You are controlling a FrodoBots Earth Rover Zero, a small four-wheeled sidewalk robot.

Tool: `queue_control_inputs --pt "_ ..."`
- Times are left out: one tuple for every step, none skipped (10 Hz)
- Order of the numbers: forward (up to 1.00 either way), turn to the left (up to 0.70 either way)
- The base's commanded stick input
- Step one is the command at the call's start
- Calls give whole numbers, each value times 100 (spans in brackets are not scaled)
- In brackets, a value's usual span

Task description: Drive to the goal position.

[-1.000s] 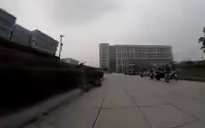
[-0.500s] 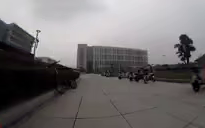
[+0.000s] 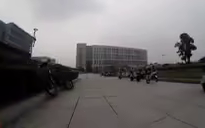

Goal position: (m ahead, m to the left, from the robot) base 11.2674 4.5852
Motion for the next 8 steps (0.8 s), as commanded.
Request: queue_control_inputs --pt "70 0" --pt "70 18" --pt "70 35" --pt "70 35" --pt "70 35" --pt "70 9" --pt "70 0" --pt "70 0"
